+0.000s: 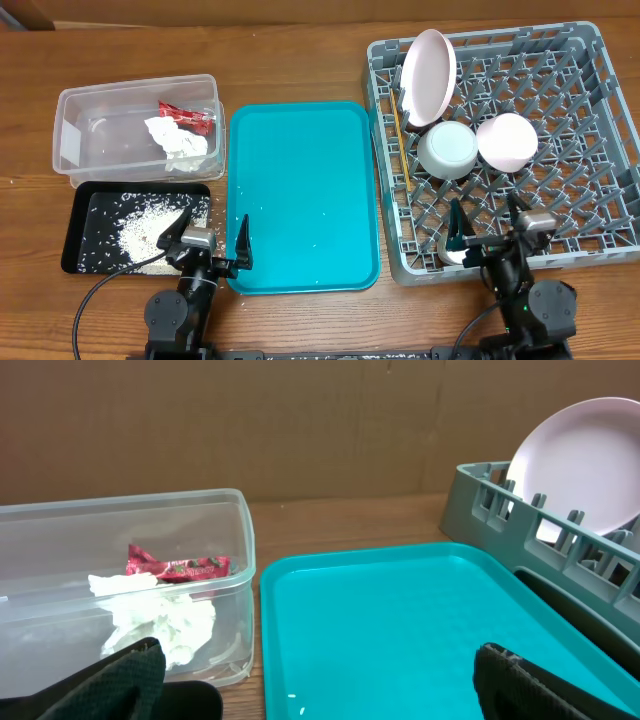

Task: Sort waste into correct bins and load items into the dishwasher

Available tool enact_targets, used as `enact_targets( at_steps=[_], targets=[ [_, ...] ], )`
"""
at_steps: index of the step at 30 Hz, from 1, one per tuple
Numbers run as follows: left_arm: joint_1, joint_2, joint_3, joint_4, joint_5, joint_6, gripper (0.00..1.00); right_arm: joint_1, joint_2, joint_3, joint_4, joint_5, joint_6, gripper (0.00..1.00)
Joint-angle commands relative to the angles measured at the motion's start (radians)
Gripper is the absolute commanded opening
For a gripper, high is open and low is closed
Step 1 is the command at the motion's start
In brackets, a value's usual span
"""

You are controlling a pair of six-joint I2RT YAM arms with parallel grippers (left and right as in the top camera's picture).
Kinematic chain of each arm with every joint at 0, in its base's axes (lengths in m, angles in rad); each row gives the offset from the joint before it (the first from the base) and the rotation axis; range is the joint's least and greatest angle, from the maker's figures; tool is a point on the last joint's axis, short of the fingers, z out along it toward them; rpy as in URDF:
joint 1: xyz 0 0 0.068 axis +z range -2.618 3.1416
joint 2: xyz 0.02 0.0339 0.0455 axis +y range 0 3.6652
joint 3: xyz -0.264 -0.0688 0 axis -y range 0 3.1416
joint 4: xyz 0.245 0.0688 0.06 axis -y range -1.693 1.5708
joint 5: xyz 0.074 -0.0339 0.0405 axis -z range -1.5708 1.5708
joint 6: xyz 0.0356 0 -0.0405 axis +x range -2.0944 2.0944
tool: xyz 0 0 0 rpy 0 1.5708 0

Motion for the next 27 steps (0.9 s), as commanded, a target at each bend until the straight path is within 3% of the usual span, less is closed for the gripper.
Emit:
enact_targets(
  at_steps=[1,7,27],
  targets=[
    [0.006,-0.006,-0.003,-0.002,0.006,-0.014,1.00,-0.005,-0.074,-0.082,0.055,-0.013,0.000,1.00],
    [0.006,-0.006,-0.003,-0.002,0.006,-0.014,1.00,-0.005,-0.116,-0.183,0.106,-0.010,-0.001,1.00],
    [0.006,-0.006,-0.003,-0.002,0.006,-0.014,1.00,-0.006,-0.115,-0.182,0.097,-0.012,-0.001,1.00]
  ],
)
